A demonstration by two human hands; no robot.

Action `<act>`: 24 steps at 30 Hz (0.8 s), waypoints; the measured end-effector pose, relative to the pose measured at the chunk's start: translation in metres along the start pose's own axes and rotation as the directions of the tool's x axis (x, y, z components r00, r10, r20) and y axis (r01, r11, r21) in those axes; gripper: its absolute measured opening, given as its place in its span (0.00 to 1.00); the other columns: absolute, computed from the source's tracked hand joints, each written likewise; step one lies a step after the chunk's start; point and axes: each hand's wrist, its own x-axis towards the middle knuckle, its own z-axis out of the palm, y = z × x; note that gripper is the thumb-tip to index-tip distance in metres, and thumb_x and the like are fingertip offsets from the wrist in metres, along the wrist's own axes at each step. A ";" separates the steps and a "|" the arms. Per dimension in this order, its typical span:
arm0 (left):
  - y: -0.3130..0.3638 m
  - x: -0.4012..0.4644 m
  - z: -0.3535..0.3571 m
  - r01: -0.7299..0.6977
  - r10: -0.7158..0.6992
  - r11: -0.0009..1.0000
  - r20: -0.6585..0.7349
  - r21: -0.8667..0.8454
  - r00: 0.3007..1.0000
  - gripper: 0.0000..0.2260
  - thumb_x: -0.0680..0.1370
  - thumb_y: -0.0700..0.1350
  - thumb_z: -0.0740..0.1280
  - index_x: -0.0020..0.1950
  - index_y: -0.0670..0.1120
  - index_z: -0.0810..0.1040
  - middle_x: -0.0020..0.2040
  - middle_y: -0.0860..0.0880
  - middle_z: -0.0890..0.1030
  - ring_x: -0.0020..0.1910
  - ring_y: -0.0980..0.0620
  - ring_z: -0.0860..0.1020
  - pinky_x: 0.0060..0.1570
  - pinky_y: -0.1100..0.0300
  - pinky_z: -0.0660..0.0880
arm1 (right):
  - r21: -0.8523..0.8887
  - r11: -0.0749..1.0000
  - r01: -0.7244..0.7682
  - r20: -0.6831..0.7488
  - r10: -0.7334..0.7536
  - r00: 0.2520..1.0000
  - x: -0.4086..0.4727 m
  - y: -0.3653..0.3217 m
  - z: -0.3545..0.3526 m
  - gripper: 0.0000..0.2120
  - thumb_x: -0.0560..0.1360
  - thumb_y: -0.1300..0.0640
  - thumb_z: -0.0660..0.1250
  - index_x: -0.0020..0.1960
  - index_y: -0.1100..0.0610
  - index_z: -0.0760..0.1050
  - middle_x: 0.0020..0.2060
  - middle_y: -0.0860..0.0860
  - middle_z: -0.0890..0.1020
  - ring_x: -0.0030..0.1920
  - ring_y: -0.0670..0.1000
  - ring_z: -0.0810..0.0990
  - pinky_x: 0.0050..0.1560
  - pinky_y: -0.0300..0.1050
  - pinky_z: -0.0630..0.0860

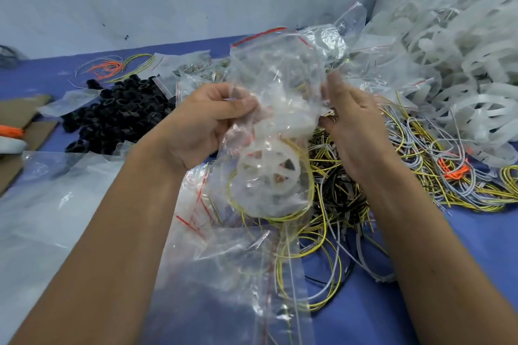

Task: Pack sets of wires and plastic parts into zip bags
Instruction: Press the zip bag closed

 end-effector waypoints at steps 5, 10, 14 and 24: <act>-0.025 -0.006 0.009 0.078 -0.067 0.971 0.055 -0.225 0.996 0.05 0.75 0.35 0.69 0.47 0.40 0.84 0.38 0.48 0.86 0.35 0.56 0.85 0.28 0.62 0.80 | 0.222 0.974 -0.046 0.004 0.047 0.999 0.003 0.000 -0.007 0.10 0.79 0.52 0.69 0.41 0.49 0.86 0.41 0.46 0.82 0.40 0.47 0.76 0.42 0.48 0.71; -0.055 -0.004 -0.005 0.146 -0.128 0.967 0.094 -0.210 0.987 0.33 0.67 0.52 0.83 0.70 0.52 0.78 0.63 0.47 0.83 0.51 0.50 0.85 0.45 0.55 0.84 | 0.023 1.000 -0.020 -0.006 0.020 1.000 0.008 -0.003 -0.011 0.13 0.84 0.53 0.65 0.42 0.50 0.82 0.37 0.49 0.78 0.30 0.48 0.69 0.26 0.39 0.65; -0.058 0.007 -0.007 -0.002 -0.001 0.974 -0.016 -0.227 1.000 0.17 0.71 0.61 0.77 0.58 0.59 0.84 0.60 0.47 0.85 0.54 0.49 0.86 0.46 0.55 0.84 | -0.189 0.982 0.000 0.114 0.022 0.993 0.020 -0.006 -0.018 0.13 0.85 0.54 0.63 0.44 0.56 0.79 0.28 0.51 0.72 0.24 0.48 0.62 0.25 0.38 0.58; -0.071 -0.002 -0.026 -0.037 0.043 0.991 0.048 -0.132 0.998 0.29 0.65 0.28 0.75 0.64 0.41 0.74 0.45 0.45 0.87 0.46 0.52 0.87 0.45 0.63 0.82 | -0.129 0.991 0.019 0.102 -0.006 0.995 0.044 -0.009 -0.042 0.07 0.81 0.58 0.70 0.56 0.57 0.75 0.31 0.53 0.79 0.28 0.49 0.71 0.27 0.42 0.70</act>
